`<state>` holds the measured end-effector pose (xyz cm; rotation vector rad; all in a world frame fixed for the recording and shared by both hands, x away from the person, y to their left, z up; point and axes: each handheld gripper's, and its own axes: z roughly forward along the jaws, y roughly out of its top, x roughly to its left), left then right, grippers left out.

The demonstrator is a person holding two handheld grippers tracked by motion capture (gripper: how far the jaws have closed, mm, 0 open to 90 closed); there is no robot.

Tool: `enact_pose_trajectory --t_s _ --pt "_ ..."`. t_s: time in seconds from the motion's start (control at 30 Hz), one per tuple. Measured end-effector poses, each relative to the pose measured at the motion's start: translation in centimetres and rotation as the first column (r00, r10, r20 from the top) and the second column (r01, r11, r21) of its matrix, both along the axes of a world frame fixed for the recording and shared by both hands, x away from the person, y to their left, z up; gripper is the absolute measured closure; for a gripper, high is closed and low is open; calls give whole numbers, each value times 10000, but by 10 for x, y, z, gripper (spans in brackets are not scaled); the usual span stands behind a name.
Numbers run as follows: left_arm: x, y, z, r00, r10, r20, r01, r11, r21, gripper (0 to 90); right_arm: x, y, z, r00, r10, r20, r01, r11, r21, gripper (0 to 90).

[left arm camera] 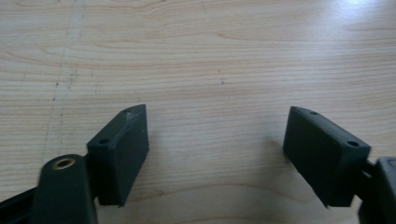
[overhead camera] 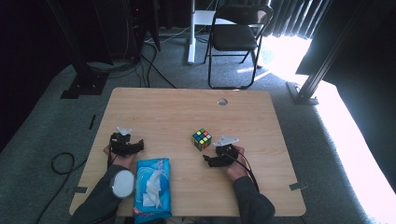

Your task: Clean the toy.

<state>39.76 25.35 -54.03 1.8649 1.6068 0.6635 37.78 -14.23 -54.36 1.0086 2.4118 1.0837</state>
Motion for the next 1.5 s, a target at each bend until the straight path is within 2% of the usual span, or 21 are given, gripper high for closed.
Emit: enact_pose_trajectory --t_s 0.1,0.13,0.23,0.33,0.5,0.67,0.93,1.0,1.07,1.17,1.33,1.47,1.5 --pt "-1 1 4 9999 -72 75 72 9999 -92 243 0 0 -2 10000 16 -51 -16 10000 -53 220" --pt "-3 4 8 9997 -132 221 140 9993 -351 243 0 0 -3 10000 23 -82 -24 10000 -66 220" --pt "-6 7 13 9989 -268 395 286 9985 -461 257 -1 0 -5 9999 50 -149 -51 10000 -78 217" --pt "-11 12 19 9971 -427 628 474 9961 -748 257 -2 1 -5 9999 115 -92 -116 9999 -111 214" --pt "-17 15 29 9956 -719 606 779 9916 -1032 257 -2 1 -5 9999 88 -75 -89 9998 -159 208" --pt "-21 14 38 9905 -1259 558 1314 9854 -1086 257 -3 1 -5 9999 70 -81 -71 9998 -162 208" --pt "-27 24 51 9875 -1353 806 1446 9817 -1240 267 -2 1 -5 9999 69 -99 -70 9999 -152 209" --pt "-30 27 56 9840 -1563 857 1660 9785 -1226 267 -2 1 -5 9999 69 -98 -70 9999 -152 209" --pt "-34 27 62 9762 -1981 877 2070 9724 -1077 266 -3 1 -5 9999 68 -98 -70 9999 -152 209" --pt "-39 26 71 9699 -2219 1002 2313 9684 -938 267 -2 1 -5 9999 65 -106 -67 9999 -147 209" --pt "-44 27 78 9676 -2286 1074 2386 9668 -912 267 -2 1 -5 9999 67 -108 -68 9999 -144 208" --pt "-49 27 84 9630 -2457 1105 2580 9592 -1157 271 -2 1 -5 9999 65 -107 -66 9999 -146 208" --pt "-49 27 84 9630 -2457 1105 2580 9592 -1157 272 -2 1 -5 9999 65 -107 -66 9999 -146 208"
